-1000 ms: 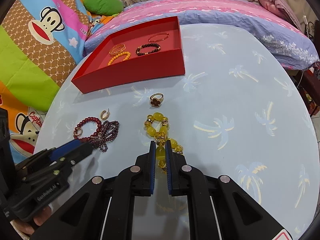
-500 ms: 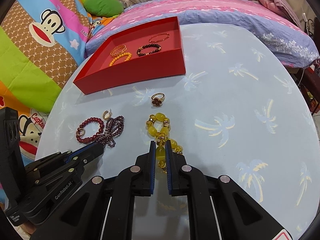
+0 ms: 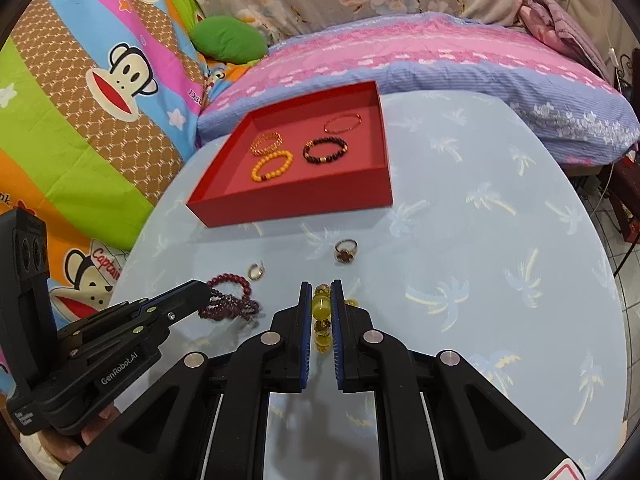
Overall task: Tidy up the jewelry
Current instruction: 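Carry the yellow bracelet with the right tool while the left tool carries the purple strands toward the tray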
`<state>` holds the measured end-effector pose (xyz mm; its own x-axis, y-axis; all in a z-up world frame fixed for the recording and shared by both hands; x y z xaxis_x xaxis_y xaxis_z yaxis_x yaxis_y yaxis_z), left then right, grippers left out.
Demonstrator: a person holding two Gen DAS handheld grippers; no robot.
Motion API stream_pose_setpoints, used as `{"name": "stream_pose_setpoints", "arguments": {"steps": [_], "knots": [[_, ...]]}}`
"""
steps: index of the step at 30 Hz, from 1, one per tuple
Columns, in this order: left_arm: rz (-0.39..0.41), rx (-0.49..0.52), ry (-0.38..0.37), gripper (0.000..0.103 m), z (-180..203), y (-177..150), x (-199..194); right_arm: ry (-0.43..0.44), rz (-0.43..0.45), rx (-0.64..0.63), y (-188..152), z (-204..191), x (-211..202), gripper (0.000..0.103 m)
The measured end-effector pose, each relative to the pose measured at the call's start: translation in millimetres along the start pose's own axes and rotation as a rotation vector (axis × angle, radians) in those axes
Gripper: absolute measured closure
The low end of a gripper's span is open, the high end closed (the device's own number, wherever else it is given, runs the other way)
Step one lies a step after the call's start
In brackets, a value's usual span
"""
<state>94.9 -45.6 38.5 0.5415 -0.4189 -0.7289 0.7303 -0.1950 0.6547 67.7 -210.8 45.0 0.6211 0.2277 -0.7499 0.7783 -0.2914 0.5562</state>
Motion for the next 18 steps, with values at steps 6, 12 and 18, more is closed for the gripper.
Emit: {"name": "stream_pose_setpoints", "arguments": {"steps": [6, 12, 18], "knots": [[0.047, -0.003, -0.009, 0.1, -5.9, 23.2, -17.8, 0.021, 0.045, -0.022, 17.5, -11.6, -13.2, 0.094], [0.088, 0.015, 0.001, 0.1, -13.4, 56.3, -25.8, 0.052, 0.09, -0.033, 47.8, -21.7, -18.1, 0.094], [0.112, 0.036, 0.014, 0.1, -20.4, 89.0, -22.5, 0.062, 0.152, -0.056, 87.1, -34.3, -17.3, 0.094]]}}
Point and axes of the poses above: each gripper's, at about its wrist camera, not at the fingertips, and x roughly the way its jaws point, z to its right, y to its top, the point moved 3 cm from there along x, roughly the way its jaws point, and after that the axes turned 8 degrees about x, right-handed, at the moved point
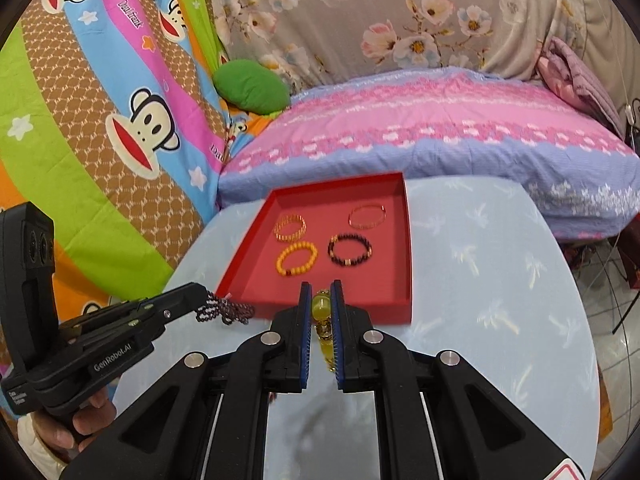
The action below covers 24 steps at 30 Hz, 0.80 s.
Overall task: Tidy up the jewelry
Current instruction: 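Carry the yellow bracelet with the right tool while the left tool carries the purple strands toward the tray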
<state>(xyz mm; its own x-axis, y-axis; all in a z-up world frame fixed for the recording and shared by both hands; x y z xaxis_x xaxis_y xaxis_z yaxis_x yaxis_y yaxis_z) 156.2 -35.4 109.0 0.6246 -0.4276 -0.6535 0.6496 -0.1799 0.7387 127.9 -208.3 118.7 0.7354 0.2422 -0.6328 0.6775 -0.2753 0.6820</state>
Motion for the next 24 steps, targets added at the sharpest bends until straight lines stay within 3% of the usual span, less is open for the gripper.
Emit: {"name": "stream_pose_setpoints", "arguments": {"steps": [6, 11, 17, 24], "knots": [[0.0, -0.005, 0.016, 0.1, -11.2, 23.2, 20.1, 0.015, 0.033, -0.009, 34.9, -8.1, 17.2, 0.094], [-0.044, -0.031, -0.008, 0.1, -19.7, 29.7, 45.2, 0.044, -0.002, 0.006, 47.2, -13.7, 49.1, 0.094], [-0.101, -0.055, -0.013, 0.1, -28.9, 25.8, 74.6, 0.035, -0.068, 0.0, 35.4, -15.4, 93.8, 0.094], [-0.2, -0.115, 0.034, 0.1, -59.5, 9.8, 120.0, -0.032, -0.147, 0.032, 18.8, 15.5, 132.7, 0.094]]}}
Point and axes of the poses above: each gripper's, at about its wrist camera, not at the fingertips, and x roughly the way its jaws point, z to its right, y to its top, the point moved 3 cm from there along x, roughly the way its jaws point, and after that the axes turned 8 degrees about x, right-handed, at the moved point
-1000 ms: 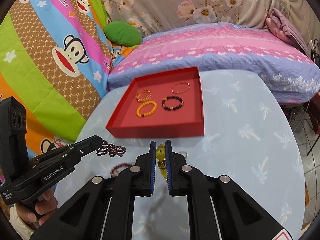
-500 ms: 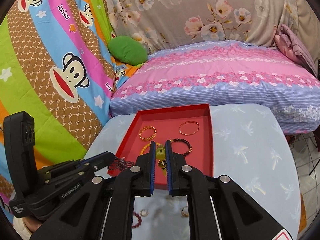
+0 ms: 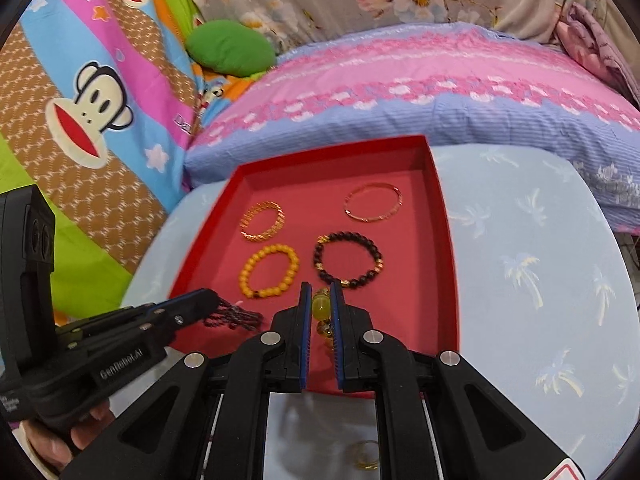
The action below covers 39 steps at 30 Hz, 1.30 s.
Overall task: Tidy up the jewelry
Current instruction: 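Carry the yellow bracelet with the right tool while the left tool carries the purple strands toward the tray, then open both tools to drop the yellow bracelet and purple strands into the tray, then move the left tool to the red bead bracelet while the right tool approaches the red-stone ring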
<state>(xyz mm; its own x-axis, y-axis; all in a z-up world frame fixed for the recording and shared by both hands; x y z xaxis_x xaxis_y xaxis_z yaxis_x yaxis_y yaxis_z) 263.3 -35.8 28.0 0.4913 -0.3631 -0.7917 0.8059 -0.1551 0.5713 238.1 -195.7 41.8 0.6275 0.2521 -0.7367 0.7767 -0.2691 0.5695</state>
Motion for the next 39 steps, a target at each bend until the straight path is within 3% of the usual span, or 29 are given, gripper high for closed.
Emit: {"name": "stream_pose_setpoints", "arguments": {"steps": [4, 7, 9, 10, 11, 13, 26, 39], "knots": [[-0.001, -0.009, 0.016, 0.099, -7.9, 2.7, 8.6, -0.029, 0.0, 0.0, -0.9, 9.1, 6.4, 0.094], [0.015, -0.013, 0.037, 0.098, -12.2, 9.0, 11.6, -0.05, 0.023, -0.008, -0.1, 10.9, 6.7, 0.087], [0.026, -0.017, 0.049, 0.091, -15.3, 13.6, 13.6, -0.063, 0.035, -0.014, -1.0, 10.9, 6.4, 0.078], [0.03, -0.021, 0.057, 0.082, -17.3, 16.1, 14.6, -0.063, 0.038, -0.014, -1.7, 11.6, 6.0, 0.073], [0.037, -0.031, 0.066, 0.073, -20.2, 18.8, 15.1, -0.063, 0.04, -0.015, -1.1, 11.5, 6.6, 0.072], [0.05, -0.043, 0.079, 0.068, -23.4, 22.4, 15.9, -0.068, 0.042, -0.021, -3.2, 11.0, 6.1, 0.071], [0.094, -0.076, 0.103, 0.067, -37.6, 16.0, -7.7, -0.059, 0.044, -0.008, -16.9, 12.6, -6.0, 0.068], [0.118, -0.072, 0.102, 0.066, -23.7, -30.5, -52.8, -0.069, 0.053, -0.009, -46.6, 13.6, -44.8, 0.068]]}}
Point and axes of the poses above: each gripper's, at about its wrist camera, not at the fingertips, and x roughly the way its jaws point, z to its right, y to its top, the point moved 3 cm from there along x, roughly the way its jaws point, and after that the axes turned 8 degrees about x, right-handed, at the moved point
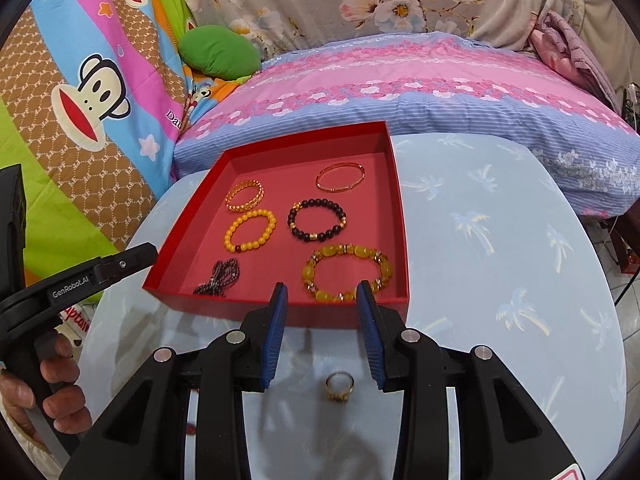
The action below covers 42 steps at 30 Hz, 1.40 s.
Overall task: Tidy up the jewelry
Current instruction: 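Move the left tool to the red bead bracelet while the right tool approaches the red-stone ring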
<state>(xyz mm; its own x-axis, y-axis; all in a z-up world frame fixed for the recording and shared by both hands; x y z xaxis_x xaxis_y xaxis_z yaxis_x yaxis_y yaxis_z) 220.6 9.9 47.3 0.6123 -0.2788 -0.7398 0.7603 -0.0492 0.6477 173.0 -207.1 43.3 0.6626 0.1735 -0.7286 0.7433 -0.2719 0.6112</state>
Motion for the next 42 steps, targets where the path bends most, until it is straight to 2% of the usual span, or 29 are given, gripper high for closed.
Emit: {"name": "stream_pose_setpoints", "arguments": {"steps": [6, 15, 28, 33, 38, 42], "knots": [[-0.01, 0.027, -0.004, 0.066, 8.7, -24.5, -15.3, -0.008, -0.016, -0.009, -21.0, 0.8, -12.9, 0.068], [-0.066, 0.078, -0.014, 0.067, 20.9, -68.0, -15.9, -0.021, -0.042, -0.015, -47.6, 2.7, -24.6, 0.068], [-0.122, 0.144, -0.021, 0.068, 32.0, -101.9, -3.1, -0.023, -0.054, -0.02, -61.5, 0.6, -31.0, 0.068], [-0.124, 0.156, -0.008, 0.072, 32.3, -108.5, -0.7, -0.022, -0.061, -0.02, -65.9, 0.7, -30.6, 0.068], [-0.134, 0.133, -0.014, 0.088, 28.9, -112.5, 2.9, -0.02, -0.073, -0.021, -70.8, 0.2, -28.3, 0.068], [-0.13, 0.146, -0.001, 0.088, 31.6, -114.3, 2.5, -0.021, -0.082, -0.022, -73.8, 0.0, -25.9, 0.068]]}}
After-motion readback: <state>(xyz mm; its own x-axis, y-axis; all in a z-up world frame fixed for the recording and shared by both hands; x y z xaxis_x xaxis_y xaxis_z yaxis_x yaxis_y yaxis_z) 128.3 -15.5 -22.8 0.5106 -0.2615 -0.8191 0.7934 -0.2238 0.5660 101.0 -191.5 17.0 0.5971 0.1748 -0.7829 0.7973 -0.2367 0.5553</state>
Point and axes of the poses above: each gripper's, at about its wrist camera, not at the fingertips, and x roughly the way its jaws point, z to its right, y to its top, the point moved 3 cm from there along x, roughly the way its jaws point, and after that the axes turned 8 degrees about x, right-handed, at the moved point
